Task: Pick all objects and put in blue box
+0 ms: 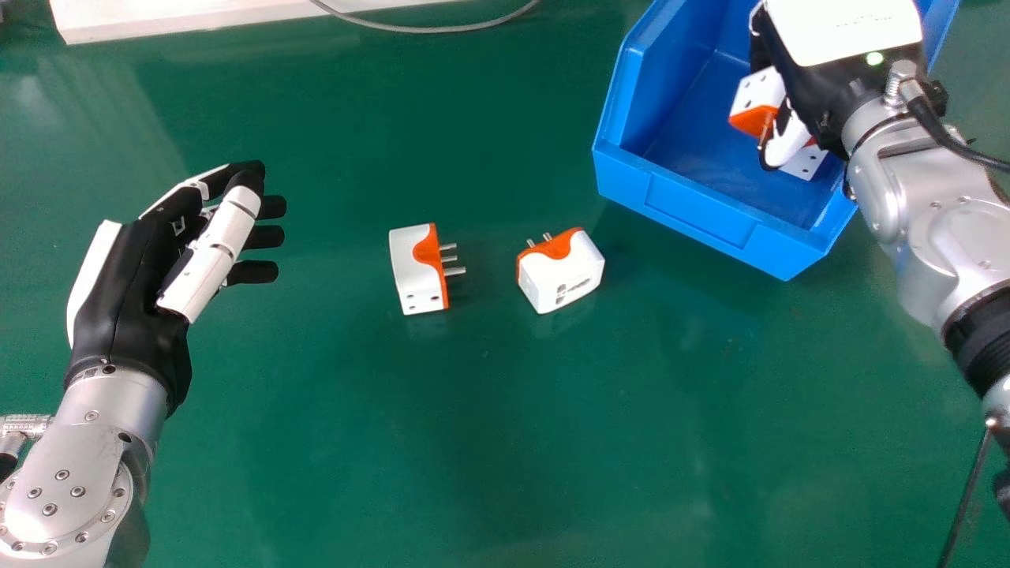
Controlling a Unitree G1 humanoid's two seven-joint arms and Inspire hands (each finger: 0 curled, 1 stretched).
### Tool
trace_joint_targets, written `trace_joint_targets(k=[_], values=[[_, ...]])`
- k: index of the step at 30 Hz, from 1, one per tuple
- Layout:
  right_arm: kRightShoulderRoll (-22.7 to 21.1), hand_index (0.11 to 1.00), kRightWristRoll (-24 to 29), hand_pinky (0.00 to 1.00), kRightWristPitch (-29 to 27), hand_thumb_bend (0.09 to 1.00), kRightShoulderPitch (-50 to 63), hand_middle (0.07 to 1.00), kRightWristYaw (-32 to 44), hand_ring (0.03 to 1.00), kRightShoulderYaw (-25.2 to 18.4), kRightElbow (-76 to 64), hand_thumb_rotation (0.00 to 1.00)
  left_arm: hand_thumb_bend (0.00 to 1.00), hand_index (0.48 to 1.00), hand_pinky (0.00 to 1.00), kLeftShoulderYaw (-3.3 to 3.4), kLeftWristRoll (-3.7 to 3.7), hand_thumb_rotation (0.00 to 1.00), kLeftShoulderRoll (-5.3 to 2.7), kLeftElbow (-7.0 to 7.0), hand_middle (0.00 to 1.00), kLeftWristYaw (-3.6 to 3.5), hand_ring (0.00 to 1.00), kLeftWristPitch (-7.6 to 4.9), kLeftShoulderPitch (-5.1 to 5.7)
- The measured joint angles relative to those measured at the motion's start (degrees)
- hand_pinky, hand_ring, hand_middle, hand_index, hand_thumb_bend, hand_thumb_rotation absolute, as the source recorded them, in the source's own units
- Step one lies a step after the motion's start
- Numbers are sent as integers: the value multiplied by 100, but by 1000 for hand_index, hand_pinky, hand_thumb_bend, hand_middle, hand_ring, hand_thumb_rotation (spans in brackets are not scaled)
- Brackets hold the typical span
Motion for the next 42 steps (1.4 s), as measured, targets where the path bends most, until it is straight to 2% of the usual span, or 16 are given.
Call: trace_joint_targets(k=[1,3,5,10,14,23,30,40,42], values=[[-1,474,-3,420,72,504,2,540,75,523,19,-59,26,324,789,655,0,1,630,0,3,744,0,735,0,-2],[-5,619,-4,545,166,662,10,696,195,670,70,-183,79,324,789,653,-1,3,627,0,7,744,0,735,0,-4],[-7,675,-3,594,194,724,23,755,290,728,91,-270,99,324,788,652,-2,5,625,0,7,744,0,735,0,-10],[-18,751,7,664,250,821,88,842,466,806,93,-463,125,325,788,651,-2,14,623,0,15,744,3,735,0,-21],[-62,801,50,714,284,860,203,891,560,851,90,-670,131,325,788,651,-2,22,622,0,16,744,10,736,-1,-22],[-91,861,175,801,425,883,315,951,781,915,79,-1087,150,325,788,650,-12,69,621,0,73,744,14,736,-7,-45],[-112,875,240,849,547,889,524,969,1056,935,59,-1580,154,327,787,648,-13,71,621,0,88,744,12,735,-20,-57],[-431,870,276,867,737,899,1216,963,1484,928,-419,-3219,128,330,790,648,-21,73,620,-1,152,744,8,733,-89,-66],[-468,869,288,866,782,898,1517,961,1511,925,-577,-3728,119,337,790,648,-26,78,622,-2,215,743,12,733,-169,-59]])
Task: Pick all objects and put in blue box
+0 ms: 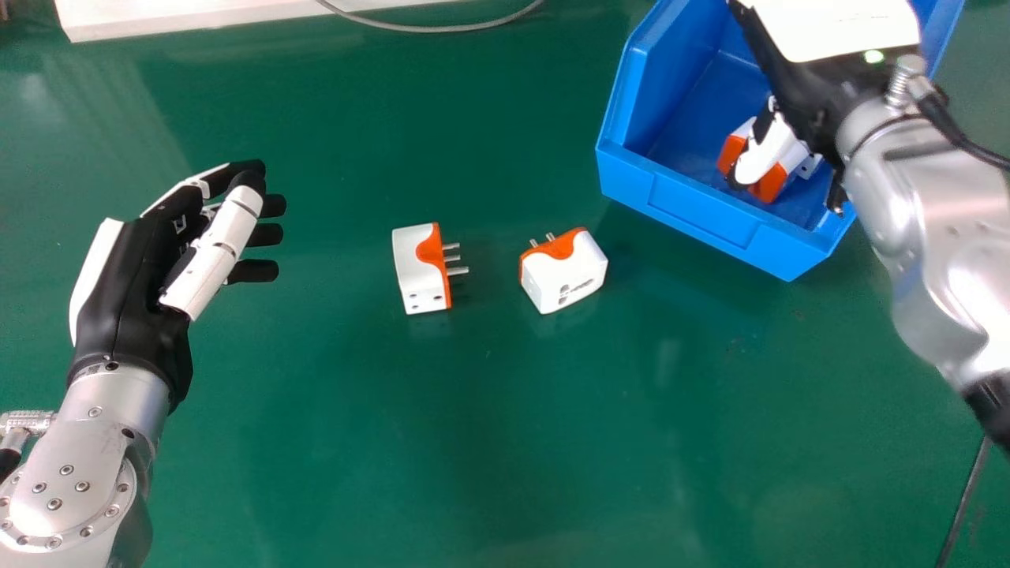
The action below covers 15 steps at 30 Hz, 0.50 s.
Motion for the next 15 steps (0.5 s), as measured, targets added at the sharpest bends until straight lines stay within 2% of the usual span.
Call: trace_joint_targets(k=[3,6,9,15], values=[[-12,867,1,864,40,900,438,956,-2,920,-187,-627,122,344,786,647,-9,47,624,-6,113,738,39,730,-122,10],[-15,866,0,861,33,905,902,951,-16,915,-354,-1246,154,351,780,646,-17,104,627,-27,197,733,113,724,-226,30],[4,868,6,859,29,908,1244,952,-15,916,-509,-1750,184,352,777,645,-29,114,627,-41,269,730,134,721,-347,82],[159,874,11,860,-70,909,1919,953,-43,918,-705,-2527,208,334,769,643,-30,120,614,-62,472,728,165,717,-711,145]])
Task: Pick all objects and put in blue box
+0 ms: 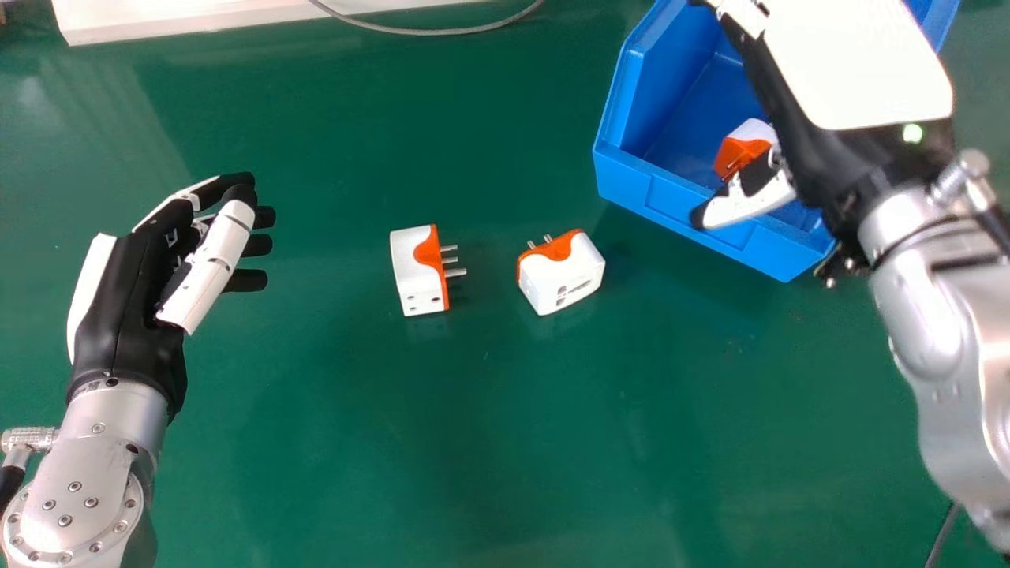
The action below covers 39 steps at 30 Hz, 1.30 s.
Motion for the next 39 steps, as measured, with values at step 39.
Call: trace_joint_targets(k=[39], values=[[1001,841,-113,798,-1926,882,-1096,909,-1190,885,932,3432,155,214,771,629,-118,49,418,-31,793,720,-141,710,-1116,372]])
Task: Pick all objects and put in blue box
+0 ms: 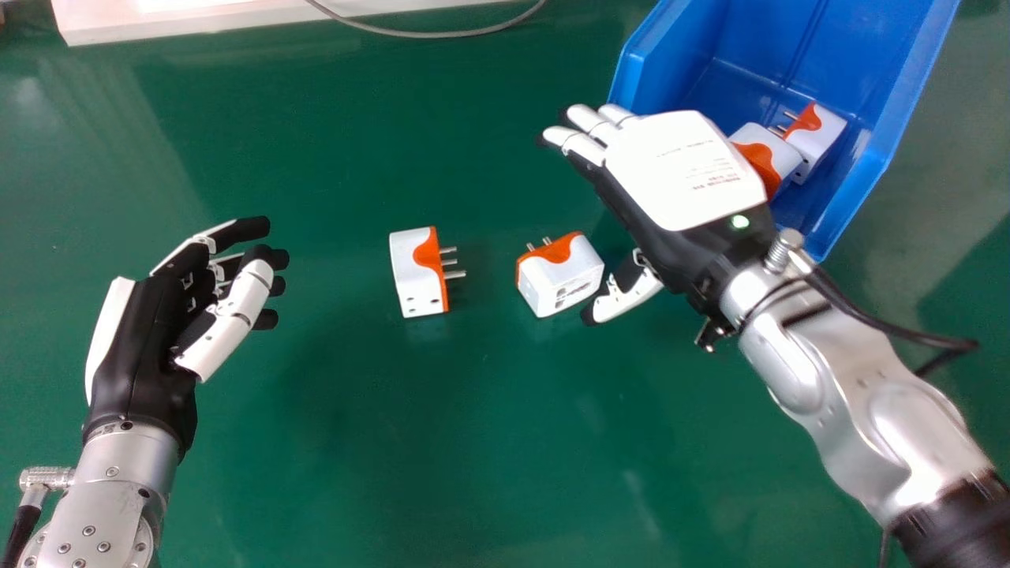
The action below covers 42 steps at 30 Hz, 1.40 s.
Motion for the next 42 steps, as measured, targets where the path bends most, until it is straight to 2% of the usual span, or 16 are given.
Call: trace_joint_targets(k=[8,10,16,18,21,22,25,30,37,42], values=[[371,836,-39,782,93,879,-655,900,-177,874,380,1104,120,209,769,623,-43,18,405,-2,-37,716,52,708,-73,101],[464,837,-70,783,170,874,-814,901,-205,875,481,1302,114,209,769,623,-48,51,404,-2,-60,716,64,708,-76,120],[600,843,-187,789,314,859,-1266,907,-87,881,798,1789,92,210,769,624,-60,53,406,-4,-133,716,71,708,-78,159],[621,846,-239,795,341,791,-1427,909,-59,884,951,1959,94,211,768,622,-67,55,408,-5,-133,716,73,709,-82,178],[652,842,-427,789,347,619,-1703,904,-35,880,1204,2273,64,212,767,618,-87,60,411,-7,-143,715,74,707,-88,192],[669,842,-450,789,349,619,-1768,904,-43,880,1259,2359,64,212,767,618,-90,62,411,-8,-146,715,75,707,-90,198],[716,836,-480,780,368,520,-1935,896,-81,873,1430,2587,50,213,767,615,-99,63,415,-11,-170,714,76,706,-90,218],[792,826,-595,770,420,462,-2089,885,-198,865,1632,2843,20,215,766,613,-102,62,420,-14,-178,713,76,705,-90,227],[777,818,-577,763,478,468,-2051,875,-190,861,1677,2742,22,216,767,613,-105,56,430,-19,-177,714,75,706,-90,221],[741,816,-423,760,456,399,-1911,873,-186,857,1616,2545,38,215,767,615,-105,51,434,-18,-172,715,73,707,-89,161]])
